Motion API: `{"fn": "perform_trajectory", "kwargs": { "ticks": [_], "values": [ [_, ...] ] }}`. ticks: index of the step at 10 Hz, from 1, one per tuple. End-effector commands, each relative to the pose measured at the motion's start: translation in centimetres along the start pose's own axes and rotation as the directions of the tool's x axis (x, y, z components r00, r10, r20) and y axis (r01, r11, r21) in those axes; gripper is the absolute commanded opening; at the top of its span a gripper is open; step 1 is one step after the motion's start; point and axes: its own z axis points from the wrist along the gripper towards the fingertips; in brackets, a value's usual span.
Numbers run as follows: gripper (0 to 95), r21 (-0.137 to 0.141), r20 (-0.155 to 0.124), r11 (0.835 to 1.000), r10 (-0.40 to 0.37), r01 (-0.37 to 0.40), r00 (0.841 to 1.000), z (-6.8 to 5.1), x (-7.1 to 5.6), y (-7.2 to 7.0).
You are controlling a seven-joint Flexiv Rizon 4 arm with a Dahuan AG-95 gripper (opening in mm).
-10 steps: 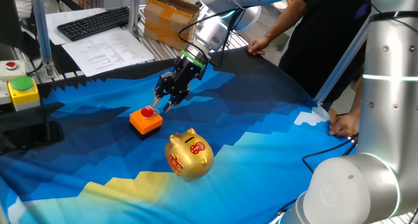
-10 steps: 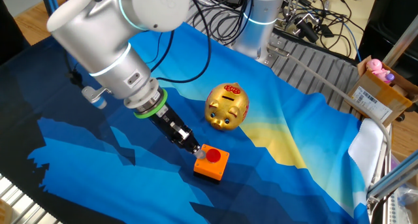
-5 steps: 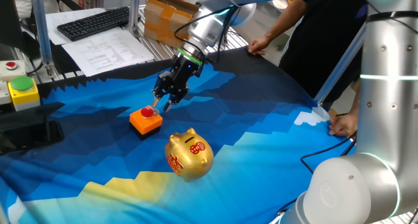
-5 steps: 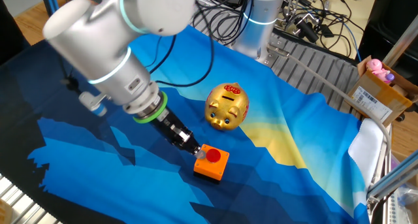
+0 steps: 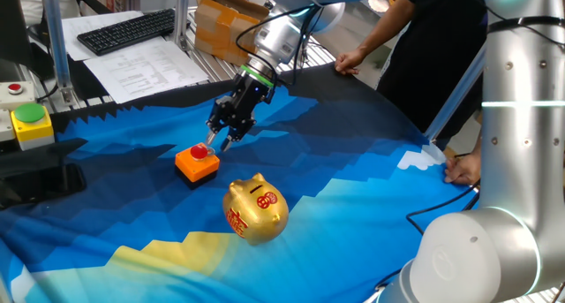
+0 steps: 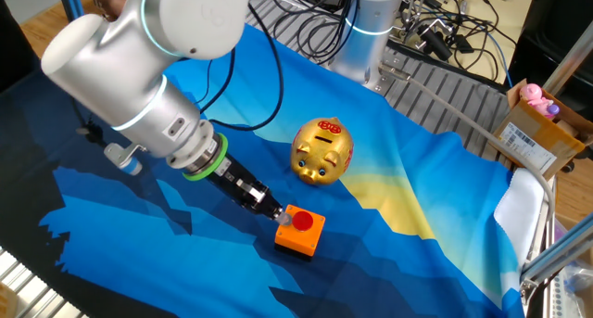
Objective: Drop coins into a piggy bank
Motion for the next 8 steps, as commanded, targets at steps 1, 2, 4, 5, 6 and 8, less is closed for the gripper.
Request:
{"fn": "perform_trajectory", "kwargs": {
  "ticks": [1,2,4,5,6,8],
  "values": [
    [38.0,-0.008,-0.001,1.0,0.004,-0.004,1.0,0.3,0.0,0.0],
    [38.0,-0.009,-0.002,1.0,0.005,-0.005,1.0,0.4,0.0,0.0],
    [38.0,-0.015,-0.012,1.0,0.01,-0.01,1.0,0.7,0.1,0.3],
    [38.0,-0.022,-0.016,1.0,0.01,-0.01,1.0,0.9,0.1,0.2],
    [38.0,-0.022,-0.015,1.0,0.01,-0.01,1.0,1.0,0.2,0.3],
    [38.0,-0.038,-0.027,0.999,0.012,-0.013,1.0,1.3,0.3,0.3]
  ]
}}
